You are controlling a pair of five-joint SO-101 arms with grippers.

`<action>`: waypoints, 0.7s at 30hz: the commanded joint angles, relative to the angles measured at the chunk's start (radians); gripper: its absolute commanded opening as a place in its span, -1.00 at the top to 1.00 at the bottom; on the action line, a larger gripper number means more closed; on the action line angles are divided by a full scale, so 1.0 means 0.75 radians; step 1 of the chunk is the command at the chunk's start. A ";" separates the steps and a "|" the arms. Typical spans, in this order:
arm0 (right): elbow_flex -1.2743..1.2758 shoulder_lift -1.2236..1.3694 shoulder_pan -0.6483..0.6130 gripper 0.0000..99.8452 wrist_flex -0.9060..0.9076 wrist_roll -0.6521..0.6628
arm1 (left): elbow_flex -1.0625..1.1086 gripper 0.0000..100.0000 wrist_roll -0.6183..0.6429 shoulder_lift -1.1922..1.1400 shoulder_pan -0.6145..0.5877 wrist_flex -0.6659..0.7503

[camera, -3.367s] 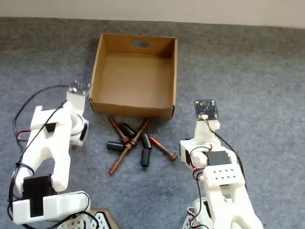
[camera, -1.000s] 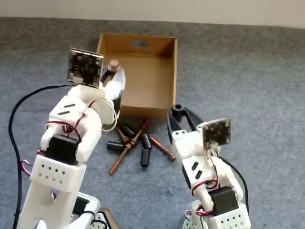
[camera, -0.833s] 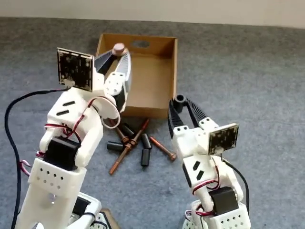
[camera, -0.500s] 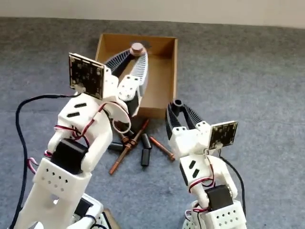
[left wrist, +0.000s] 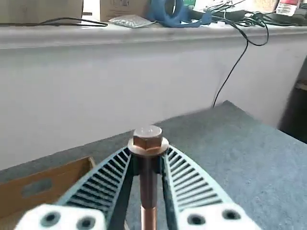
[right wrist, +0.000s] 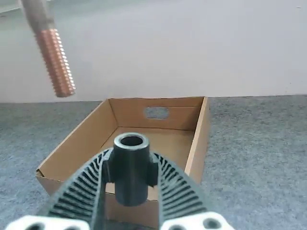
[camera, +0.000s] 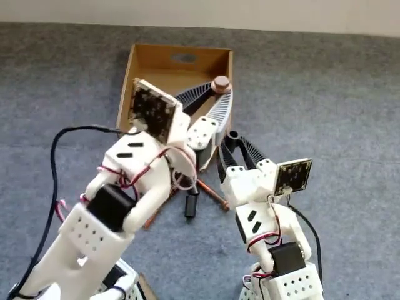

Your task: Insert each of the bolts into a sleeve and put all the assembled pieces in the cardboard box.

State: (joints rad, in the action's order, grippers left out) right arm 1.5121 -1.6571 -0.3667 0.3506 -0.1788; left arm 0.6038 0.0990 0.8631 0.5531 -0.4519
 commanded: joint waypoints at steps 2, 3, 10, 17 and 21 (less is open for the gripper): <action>0.015 -0.009 -0.011 0.98 -0.026 -0.014 | -0.024 0.98 0.008 -0.044 0.038 0.078; 0.028 -0.009 -0.011 0.98 -0.030 -0.014 | -0.024 0.98 0.008 -0.042 0.048 0.074; 0.030 -0.009 -0.011 0.98 -0.030 -0.014 | 0.003 0.98 0.004 -0.042 0.134 0.078; 0.024 -0.009 -0.005 0.98 -0.026 -0.002 | 0.048 0.98 0.008 -0.040 0.122 0.084; 0.028 -0.009 -0.005 0.99 -0.026 0.123 | 0.060 0.98 0.008 -0.050 0.091 0.084</action>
State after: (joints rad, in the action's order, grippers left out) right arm 1.5459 -1.6571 -0.3667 0.3506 -0.1373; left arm 0.6529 0.0990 0.8247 0.6391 -0.4166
